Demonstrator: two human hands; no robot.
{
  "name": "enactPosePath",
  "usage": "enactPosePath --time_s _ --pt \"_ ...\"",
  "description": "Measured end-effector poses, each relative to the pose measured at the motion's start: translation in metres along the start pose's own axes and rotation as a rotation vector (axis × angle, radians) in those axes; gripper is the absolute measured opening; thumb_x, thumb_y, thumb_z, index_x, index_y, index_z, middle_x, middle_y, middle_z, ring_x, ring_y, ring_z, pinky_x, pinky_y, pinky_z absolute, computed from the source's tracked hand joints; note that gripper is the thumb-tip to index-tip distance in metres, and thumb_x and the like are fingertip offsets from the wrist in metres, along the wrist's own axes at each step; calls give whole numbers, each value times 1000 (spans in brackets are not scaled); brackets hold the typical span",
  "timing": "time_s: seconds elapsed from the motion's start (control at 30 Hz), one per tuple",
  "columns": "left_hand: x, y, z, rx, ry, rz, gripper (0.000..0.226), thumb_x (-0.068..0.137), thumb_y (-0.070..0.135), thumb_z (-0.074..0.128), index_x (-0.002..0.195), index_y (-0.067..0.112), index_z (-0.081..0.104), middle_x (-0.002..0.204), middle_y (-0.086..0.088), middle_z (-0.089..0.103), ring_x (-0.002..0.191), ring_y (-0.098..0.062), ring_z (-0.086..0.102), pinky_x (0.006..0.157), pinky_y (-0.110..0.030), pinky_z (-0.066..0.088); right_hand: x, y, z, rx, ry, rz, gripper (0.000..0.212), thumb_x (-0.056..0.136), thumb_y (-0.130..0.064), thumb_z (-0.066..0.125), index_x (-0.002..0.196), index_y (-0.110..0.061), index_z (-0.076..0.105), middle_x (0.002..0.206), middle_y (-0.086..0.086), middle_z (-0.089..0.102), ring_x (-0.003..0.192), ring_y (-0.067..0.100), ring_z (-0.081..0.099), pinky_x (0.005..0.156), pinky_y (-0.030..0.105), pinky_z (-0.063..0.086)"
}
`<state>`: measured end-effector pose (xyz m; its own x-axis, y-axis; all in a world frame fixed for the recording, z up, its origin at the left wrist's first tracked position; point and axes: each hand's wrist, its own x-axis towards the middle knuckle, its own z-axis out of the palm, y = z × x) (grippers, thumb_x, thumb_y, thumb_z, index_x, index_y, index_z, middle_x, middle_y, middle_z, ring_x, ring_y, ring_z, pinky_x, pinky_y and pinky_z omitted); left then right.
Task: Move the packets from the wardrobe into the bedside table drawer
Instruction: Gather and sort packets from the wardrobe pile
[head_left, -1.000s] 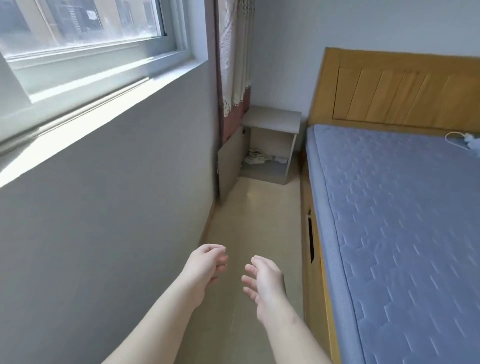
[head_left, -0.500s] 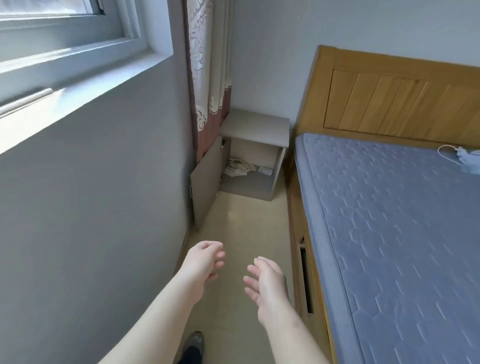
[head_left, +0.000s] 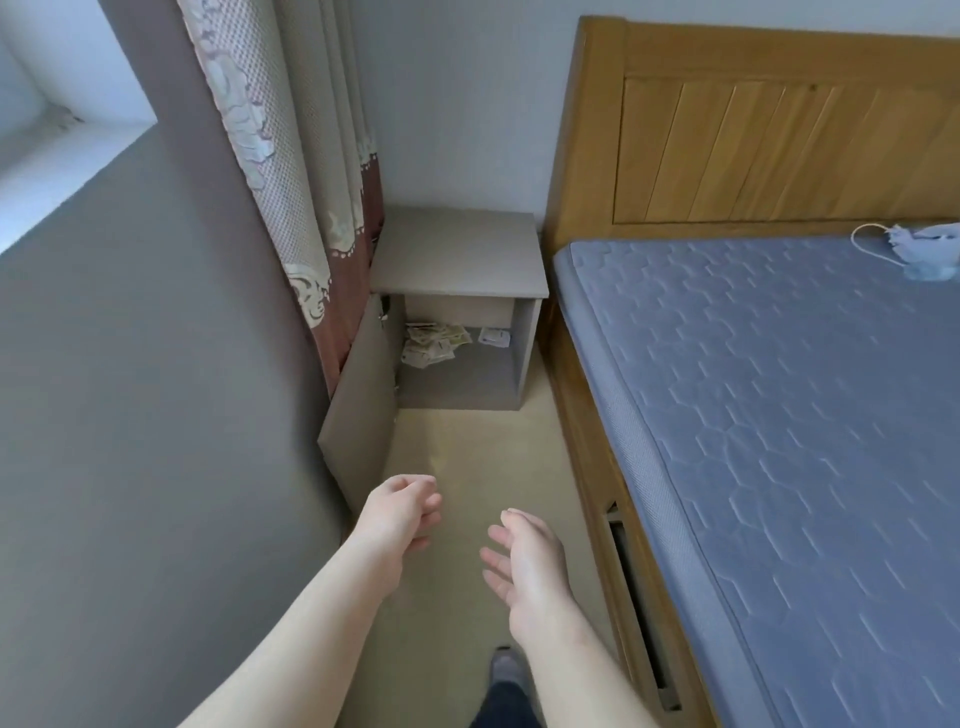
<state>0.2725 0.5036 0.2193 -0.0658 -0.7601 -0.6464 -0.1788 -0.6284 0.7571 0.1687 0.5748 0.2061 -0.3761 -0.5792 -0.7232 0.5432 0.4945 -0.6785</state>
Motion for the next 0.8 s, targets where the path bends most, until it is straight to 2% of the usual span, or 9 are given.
enactPosePath --time_s 0.1,0.2,0.3,0.47,0.53,0.63,0.7,0.8 --pt "54 34 12 -23 22 11 12 94 17 47 93 20 59 78 3 58 77 -17 57 81 -31 44 51 -40 22 -24 -15 -15 10 98 -19 44 95 -25 52 101 0 58 85 18 58 81 33 46" --pt "106 67 27 -56 48 -9 12 94 13 47 94 18 58 76 1 55 75 -20 51 66 -28 39 105 -79 42 -62 -36 -4 8 98 -18 44 99 -22 51 102 2 57 88 20 58 83 34 46" --pt "149 101 39 -92 83 -30 13 94 11 46 92 17 57 76 1 54 64 -15 49 59 -26 35 154 -119 65 -120 -52 14 7 97 -17 45 96 -21 51 103 4 57 89 22 57 83 35 45" --pt "221 151 41 -110 121 -42 14 94 12 48 85 18 56 79 0 57 66 -13 53 69 -28 38 221 -174 107 -221 -68 26 13 97 -17 46 87 -24 51 99 1 56 96 25 59 88 38 46" --pt "255 167 40 -119 147 -47 14 94 12 49 84 18 56 81 -1 59 69 -15 54 72 -29 39 250 -194 123 -247 -75 33 8 97 -16 45 97 -21 51 100 2 55 105 28 58 94 39 46" --pt "317 190 42 -92 142 -47 11 93 12 50 86 17 56 81 -3 58 71 -16 54 67 -27 38 303 -220 146 -253 -66 23 12 98 -15 44 108 -17 50 105 4 55 103 28 58 95 39 45" --pt "364 200 46 -46 131 -37 10 93 12 50 87 16 56 78 -3 56 71 -16 52 62 -26 37 344 -230 163 -278 -56 10 13 97 -13 44 109 -15 50 102 5 54 103 29 58 91 38 47" --pt "436 202 54 20 142 11 8 94 13 49 92 16 57 77 -2 57 75 -18 52 61 -26 37 409 -230 184 -316 -53 4 16 95 -10 46 110 -14 51 88 3 53 77 19 52 65 26 42"
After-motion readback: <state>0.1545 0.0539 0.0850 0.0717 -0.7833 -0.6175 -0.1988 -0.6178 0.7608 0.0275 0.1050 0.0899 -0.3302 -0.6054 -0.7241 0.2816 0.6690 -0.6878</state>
